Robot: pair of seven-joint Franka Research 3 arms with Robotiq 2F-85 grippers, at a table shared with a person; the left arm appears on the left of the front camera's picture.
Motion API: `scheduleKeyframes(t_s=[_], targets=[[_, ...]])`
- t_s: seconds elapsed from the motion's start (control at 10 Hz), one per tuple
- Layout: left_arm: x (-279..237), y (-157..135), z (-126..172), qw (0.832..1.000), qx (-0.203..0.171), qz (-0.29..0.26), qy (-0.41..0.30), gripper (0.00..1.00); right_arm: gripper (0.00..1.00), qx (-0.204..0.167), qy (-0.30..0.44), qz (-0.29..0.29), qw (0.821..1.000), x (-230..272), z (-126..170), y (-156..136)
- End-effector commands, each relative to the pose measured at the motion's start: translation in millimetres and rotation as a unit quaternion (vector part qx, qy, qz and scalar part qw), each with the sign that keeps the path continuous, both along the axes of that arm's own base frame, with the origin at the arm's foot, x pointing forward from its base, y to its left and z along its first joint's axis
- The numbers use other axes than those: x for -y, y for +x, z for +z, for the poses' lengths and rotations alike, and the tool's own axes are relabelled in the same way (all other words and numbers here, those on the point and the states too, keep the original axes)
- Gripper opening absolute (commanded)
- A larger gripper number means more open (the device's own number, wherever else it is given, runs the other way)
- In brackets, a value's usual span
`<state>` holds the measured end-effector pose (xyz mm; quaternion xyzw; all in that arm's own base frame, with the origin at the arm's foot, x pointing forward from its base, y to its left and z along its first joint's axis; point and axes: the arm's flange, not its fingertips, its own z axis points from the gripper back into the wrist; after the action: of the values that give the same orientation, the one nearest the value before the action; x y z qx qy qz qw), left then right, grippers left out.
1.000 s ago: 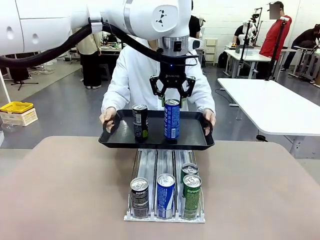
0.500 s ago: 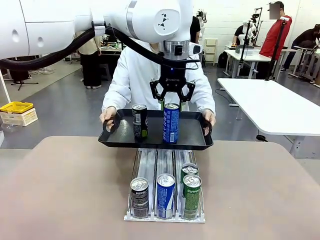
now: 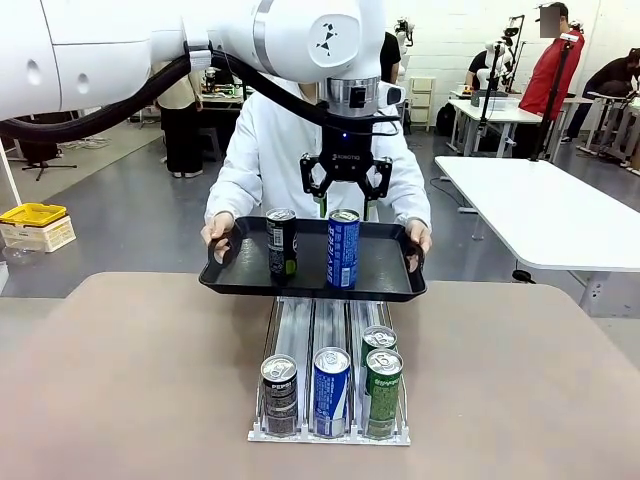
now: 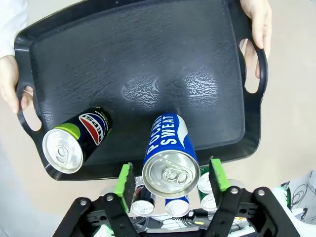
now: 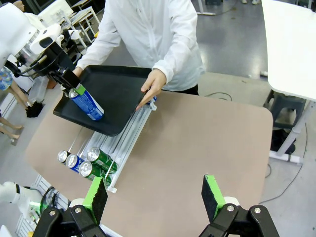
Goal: Retrieve and hand over the desired beverage to the person.
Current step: Place the picked can on the Handle tray extended by the person.
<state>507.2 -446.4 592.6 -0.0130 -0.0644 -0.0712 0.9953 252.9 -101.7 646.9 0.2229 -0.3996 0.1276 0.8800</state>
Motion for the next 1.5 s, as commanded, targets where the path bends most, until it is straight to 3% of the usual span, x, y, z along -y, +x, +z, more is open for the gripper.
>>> scheduleKeyframes(t_s=[0.0, 0.6, 0.7, 0.9, 1.2, 1.4], targets=[[6.8, 5.0, 8.1, 1.000, -0.013, -0.002, -0.007, 1.00, 1.00, 0.002, 0.007, 0.009, 1.000, -0.3, -1.2, 1.2], [5.7, -3.9, 19.7, 1.000, -0.023, 0.000, -0.013, 1.00, 1.00, 0.002, 0.007, 0.009, 1.000, -0.3, -1.2, 1.2], [1.4, -21.3, 35.1, 1.000, -0.026, -0.008, -0.012, 1.00, 1.00, 0.002, 0.007, 0.009, 1.000, -0.3, -1.2, 1.2], [-25.9, -89.9, 63.6, 0.998, -0.046, -0.044, -0.027, 1.00, 1.00, 0.002, 0.007, 0.009, 1.000, -0.3, -1.2, 1.2], [-98.6, -181.5, 71.8, 0.990, -0.021, -0.137, 0.002, 1.00, 1.00, 0.002, 0.007, 0.009, 1.000, -0.3, -1.2, 1.2], [-151.5, -201.1, 67.4, 0.984, -0.009, -0.175, 0.012, 1.00, 1.00, 0.002, 0.007, 0.009, 1.000, -0.3, -1.2, 1.2]])
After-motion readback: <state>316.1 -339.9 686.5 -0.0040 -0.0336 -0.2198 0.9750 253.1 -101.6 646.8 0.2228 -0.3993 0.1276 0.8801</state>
